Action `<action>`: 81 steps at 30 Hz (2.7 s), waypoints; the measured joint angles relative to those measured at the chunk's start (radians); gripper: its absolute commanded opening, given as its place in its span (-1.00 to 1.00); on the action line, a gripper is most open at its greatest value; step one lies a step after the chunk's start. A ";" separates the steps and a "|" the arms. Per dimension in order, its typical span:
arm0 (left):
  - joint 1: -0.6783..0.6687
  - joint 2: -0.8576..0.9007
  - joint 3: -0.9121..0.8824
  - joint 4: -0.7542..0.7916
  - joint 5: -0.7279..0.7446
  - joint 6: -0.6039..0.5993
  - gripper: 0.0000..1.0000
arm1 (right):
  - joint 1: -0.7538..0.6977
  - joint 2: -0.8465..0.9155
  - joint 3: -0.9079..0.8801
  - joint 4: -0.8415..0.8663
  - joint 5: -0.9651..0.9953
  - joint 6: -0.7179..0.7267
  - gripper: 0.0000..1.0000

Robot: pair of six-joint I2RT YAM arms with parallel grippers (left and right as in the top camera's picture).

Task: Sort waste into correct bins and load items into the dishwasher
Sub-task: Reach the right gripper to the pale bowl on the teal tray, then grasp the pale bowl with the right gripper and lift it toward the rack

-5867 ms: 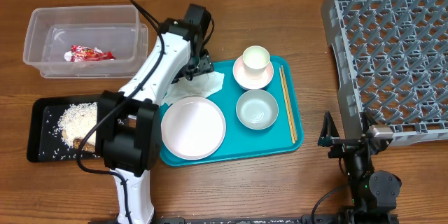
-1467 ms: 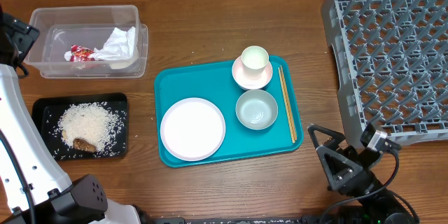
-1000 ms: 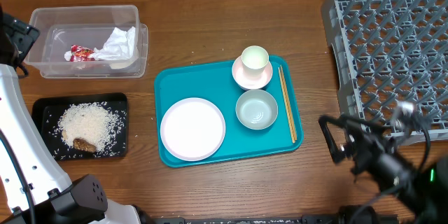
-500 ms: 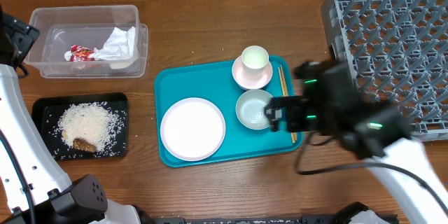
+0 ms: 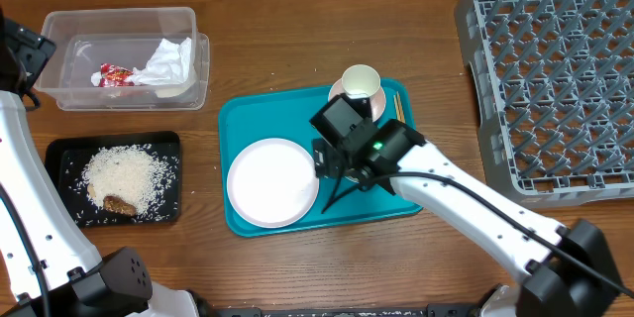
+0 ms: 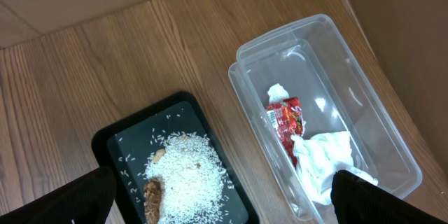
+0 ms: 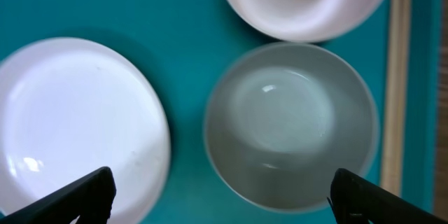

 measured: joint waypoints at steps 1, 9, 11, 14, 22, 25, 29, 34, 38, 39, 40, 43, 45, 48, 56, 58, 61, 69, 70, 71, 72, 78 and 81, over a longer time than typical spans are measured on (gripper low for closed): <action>0.000 0.000 0.000 0.000 0.000 0.000 1.00 | 0.000 0.005 0.000 0.041 -0.015 0.005 1.00; 0.000 0.000 0.000 0.000 0.000 0.000 1.00 | 0.000 0.042 0.008 0.156 -0.018 0.060 0.69; 0.000 0.000 0.000 0.000 0.000 0.000 1.00 | 0.000 0.087 0.010 0.156 -0.005 0.091 0.68; 0.000 0.000 0.000 0.000 0.000 0.000 1.00 | 0.000 0.157 0.010 0.146 0.002 0.153 0.60; 0.000 0.000 0.000 0.000 0.000 0.000 1.00 | 0.000 0.181 0.009 0.142 0.066 0.312 0.41; 0.000 0.000 0.000 0.000 0.000 0.000 1.00 | 0.000 0.191 0.008 0.145 0.081 0.338 0.29; 0.000 0.000 0.000 0.000 0.000 0.000 1.00 | 0.000 0.211 0.000 0.157 0.086 0.356 0.29; 0.000 0.000 0.000 0.000 0.000 0.000 1.00 | 0.000 0.217 -0.018 0.170 0.103 0.363 0.26; 0.000 0.000 0.000 0.000 0.000 0.000 1.00 | 0.000 0.231 -0.021 0.169 0.108 0.367 0.10; 0.000 0.000 0.000 0.000 0.000 0.000 1.00 | 0.000 0.237 -0.021 0.169 0.107 0.367 0.03; 0.000 0.000 0.000 0.000 0.000 0.000 1.00 | 0.000 0.243 -0.022 0.169 0.106 0.367 -0.03; 0.000 0.000 0.000 0.000 0.000 0.000 1.00 | 0.000 0.255 -0.024 0.168 0.095 0.373 -0.16; 0.000 0.000 0.000 0.000 0.000 0.000 1.00 | 0.000 0.255 -0.023 0.167 0.086 0.376 -0.23; 0.000 0.000 0.000 0.000 0.000 0.000 1.00 | 0.000 0.255 -0.020 0.139 0.078 0.376 -0.54; 0.000 0.000 0.000 0.000 0.000 0.000 1.00 | 0.000 0.255 0.083 -0.042 0.075 0.377 -0.93; 0.000 0.000 0.000 0.000 0.000 0.000 1.00 | 0.000 0.254 0.129 -0.105 0.073 0.377 -0.92; 0.000 0.000 0.000 0.000 0.000 0.000 1.00 | -0.006 0.252 0.212 -0.223 0.069 0.377 -0.93; 0.000 0.000 0.000 0.000 0.000 0.000 0.99 | -0.114 0.166 0.412 -0.389 0.063 0.264 -0.92; 0.000 0.000 0.000 0.000 0.000 0.000 1.00 | -0.149 0.137 0.432 -0.388 0.061 0.232 -0.93; 0.000 0.000 0.000 0.000 0.000 0.000 1.00 | -0.187 0.108 0.447 -0.378 0.058 0.203 -0.93; 0.000 0.000 0.000 0.000 0.000 0.000 0.99 | -0.241 0.074 0.462 -0.364 0.054 0.168 -0.92; 0.000 0.000 0.000 0.000 0.000 0.000 0.99 | -0.651 -0.060 0.500 -0.282 -0.066 -0.024 -0.92; 0.000 0.000 0.000 0.000 0.000 0.000 0.99 | -0.908 -0.055 0.500 -0.245 -0.217 -0.132 -0.92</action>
